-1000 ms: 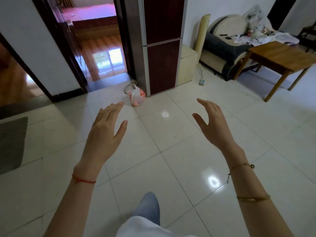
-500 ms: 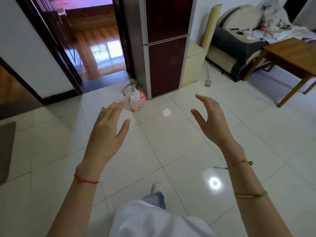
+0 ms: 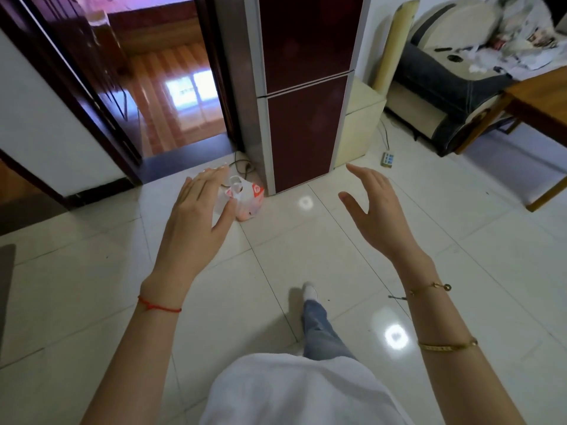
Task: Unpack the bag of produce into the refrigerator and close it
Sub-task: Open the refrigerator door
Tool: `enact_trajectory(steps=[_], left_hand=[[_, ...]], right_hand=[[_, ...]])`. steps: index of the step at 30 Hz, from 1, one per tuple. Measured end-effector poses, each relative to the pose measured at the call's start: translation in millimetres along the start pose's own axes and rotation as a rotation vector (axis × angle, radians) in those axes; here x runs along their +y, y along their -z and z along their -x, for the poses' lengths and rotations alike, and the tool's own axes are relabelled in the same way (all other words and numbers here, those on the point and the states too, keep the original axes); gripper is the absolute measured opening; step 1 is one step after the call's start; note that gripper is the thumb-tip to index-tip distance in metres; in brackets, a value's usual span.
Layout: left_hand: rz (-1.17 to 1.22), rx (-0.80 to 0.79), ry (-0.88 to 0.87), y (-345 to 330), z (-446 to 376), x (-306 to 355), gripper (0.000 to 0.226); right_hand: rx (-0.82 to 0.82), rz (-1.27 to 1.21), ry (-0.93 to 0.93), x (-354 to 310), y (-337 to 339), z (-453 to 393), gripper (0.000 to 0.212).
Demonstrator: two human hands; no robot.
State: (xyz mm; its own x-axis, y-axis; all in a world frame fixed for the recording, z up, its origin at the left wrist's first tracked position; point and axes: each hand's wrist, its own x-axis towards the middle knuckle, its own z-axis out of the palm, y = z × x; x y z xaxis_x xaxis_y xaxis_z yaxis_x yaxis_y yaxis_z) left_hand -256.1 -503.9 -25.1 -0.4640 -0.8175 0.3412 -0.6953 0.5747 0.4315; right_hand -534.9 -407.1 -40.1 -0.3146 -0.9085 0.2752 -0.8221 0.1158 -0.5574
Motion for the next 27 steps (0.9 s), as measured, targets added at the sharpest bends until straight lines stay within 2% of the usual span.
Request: enact_trajectory(steps=[15, 18, 27], left_hand=[[-0.008, 0.045, 0.153, -83, -245, -27, 0.056], [-0.004, 0.032, 0.216, -90, -280, -39, 0.058], [-0.006, 0.049, 0.222, -117, -372, -90, 0.056]], right_hand=[[-0.075, -0.065, 0.155, 74, -28, -301, 0.051], [-0.085, -0.071, 0.190, 78, -38, -348, 0.050], [-0.105, -0.111, 0.213, 89, -84, -444, 0.048]])
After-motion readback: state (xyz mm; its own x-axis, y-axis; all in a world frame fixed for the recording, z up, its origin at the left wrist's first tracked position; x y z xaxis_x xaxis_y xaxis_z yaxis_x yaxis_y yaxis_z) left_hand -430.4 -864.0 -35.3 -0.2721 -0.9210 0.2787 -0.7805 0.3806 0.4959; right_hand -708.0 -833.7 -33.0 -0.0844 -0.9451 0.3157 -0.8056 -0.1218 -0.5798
